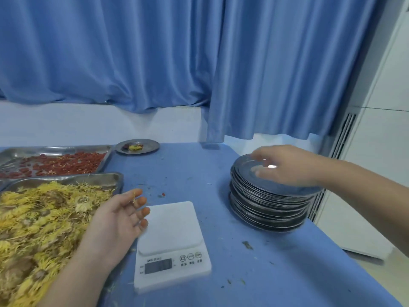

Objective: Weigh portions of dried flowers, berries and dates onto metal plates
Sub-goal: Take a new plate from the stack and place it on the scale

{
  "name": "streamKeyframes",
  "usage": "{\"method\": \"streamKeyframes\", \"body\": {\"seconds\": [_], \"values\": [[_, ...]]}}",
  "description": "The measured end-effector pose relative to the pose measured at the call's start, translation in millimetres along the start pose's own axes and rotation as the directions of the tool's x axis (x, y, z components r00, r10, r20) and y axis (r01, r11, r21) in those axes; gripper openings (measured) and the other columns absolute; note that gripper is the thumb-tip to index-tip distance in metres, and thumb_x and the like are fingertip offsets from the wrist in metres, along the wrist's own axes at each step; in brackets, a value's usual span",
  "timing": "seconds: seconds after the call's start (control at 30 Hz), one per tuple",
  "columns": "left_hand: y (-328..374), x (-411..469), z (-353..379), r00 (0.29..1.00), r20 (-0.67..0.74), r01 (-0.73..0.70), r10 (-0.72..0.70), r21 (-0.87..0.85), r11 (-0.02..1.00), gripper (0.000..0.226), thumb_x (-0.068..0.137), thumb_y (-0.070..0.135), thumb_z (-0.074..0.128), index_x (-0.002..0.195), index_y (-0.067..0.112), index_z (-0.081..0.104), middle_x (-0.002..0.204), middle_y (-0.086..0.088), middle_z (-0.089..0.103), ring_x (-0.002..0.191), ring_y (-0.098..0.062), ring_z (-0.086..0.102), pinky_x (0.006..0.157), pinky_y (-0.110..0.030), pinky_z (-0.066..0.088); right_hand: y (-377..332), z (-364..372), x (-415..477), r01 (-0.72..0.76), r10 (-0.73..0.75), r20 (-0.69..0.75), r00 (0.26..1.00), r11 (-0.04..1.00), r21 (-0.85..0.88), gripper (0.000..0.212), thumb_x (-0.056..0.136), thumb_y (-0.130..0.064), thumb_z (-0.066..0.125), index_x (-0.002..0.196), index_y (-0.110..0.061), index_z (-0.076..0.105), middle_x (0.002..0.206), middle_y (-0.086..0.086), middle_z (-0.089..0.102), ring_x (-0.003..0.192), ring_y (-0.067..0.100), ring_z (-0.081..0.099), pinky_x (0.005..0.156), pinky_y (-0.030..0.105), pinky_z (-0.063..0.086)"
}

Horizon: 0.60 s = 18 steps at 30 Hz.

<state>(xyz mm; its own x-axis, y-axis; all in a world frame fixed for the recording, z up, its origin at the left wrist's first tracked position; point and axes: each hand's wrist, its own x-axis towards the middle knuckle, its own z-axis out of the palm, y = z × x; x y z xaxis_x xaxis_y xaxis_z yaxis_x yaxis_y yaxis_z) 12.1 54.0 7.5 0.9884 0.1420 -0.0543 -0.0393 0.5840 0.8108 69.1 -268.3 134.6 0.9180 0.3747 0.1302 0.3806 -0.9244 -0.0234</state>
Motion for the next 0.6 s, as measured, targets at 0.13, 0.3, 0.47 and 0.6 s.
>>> {"method": "streamKeyframes", "body": {"seconds": [0.13, 0.3, 0.47, 0.6], "values": [[0, -5, -4, 0.999, 0.030, -0.016, 0.016, 0.016, 1.000, 0.017, 0.092, 0.020, 0.048, 0.096, 0.014, 0.063, 0.071, -0.001, 0.064, 0.060, -0.017, 0.059, 0.062, -0.032, 0.042, 14, 18, -18, 0.008, 0.018, 0.177, 0.984, 0.989, -0.145, 0.031, 0.085, -0.042, 0.058, 0.111, -0.026, 0.058, 0.099, -0.010, 0.063, 0.090, 0.017, 0.057, 0.080, 0.029, 0.045], [2, -10, -3, 0.997, 0.083, -0.009, 0.008, 0.009, 1.000, 0.018, 0.091, 0.023, 0.048, 0.093, 0.016, 0.064, 0.072, 0.000, 0.062, 0.060, -0.016, 0.060, 0.053, -0.027, 0.048, 12, 30, -24, -0.016, 0.016, -0.006, 1.000, 0.986, -0.166, 0.012, 0.079, -0.029, 0.057, 0.090, -0.024, 0.058, 0.081, -0.006, 0.063, 0.079, 0.020, 0.057, 0.074, 0.037, 0.051], [9, -12, -6, 0.998, 0.066, -0.009, 0.010, -0.005, 1.000, 0.018, 0.093, 0.024, 0.047, 0.092, 0.017, 0.063, 0.074, 0.000, 0.062, 0.064, -0.016, 0.059, 0.066, -0.031, 0.042, 9, 29, -29, -0.076, 0.060, -0.124, 0.990, 0.989, -0.128, 0.015, 0.080, -0.030, 0.059, 0.093, -0.030, 0.068, 0.087, -0.010, 0.068, 0.087, 0.017, 0.061, 0.076, 0.036, 0.053], [12, -12, -8, 0.999, 0.047, -0.009, 0.010, -0.021, 1.000, 0.018, 0.094, 0.024, 0.047, 0.091, 0.017, 0.063, 0.074, 0.001, 0.062, 0.066, -0.016, 0.058, 0.066, -0.031, 0.042, 4, 32, -29, -0.113, 0.091, -0.216, 0.972, 0.989, -0.091, 0.010, 0.079, -0.025, 0.066, 0.089, -0.027, 0.064, 0.087, -0.007, 0.066, 0.086, 0.018, 0.059, 0.075, 0.036, 0.052]]}}
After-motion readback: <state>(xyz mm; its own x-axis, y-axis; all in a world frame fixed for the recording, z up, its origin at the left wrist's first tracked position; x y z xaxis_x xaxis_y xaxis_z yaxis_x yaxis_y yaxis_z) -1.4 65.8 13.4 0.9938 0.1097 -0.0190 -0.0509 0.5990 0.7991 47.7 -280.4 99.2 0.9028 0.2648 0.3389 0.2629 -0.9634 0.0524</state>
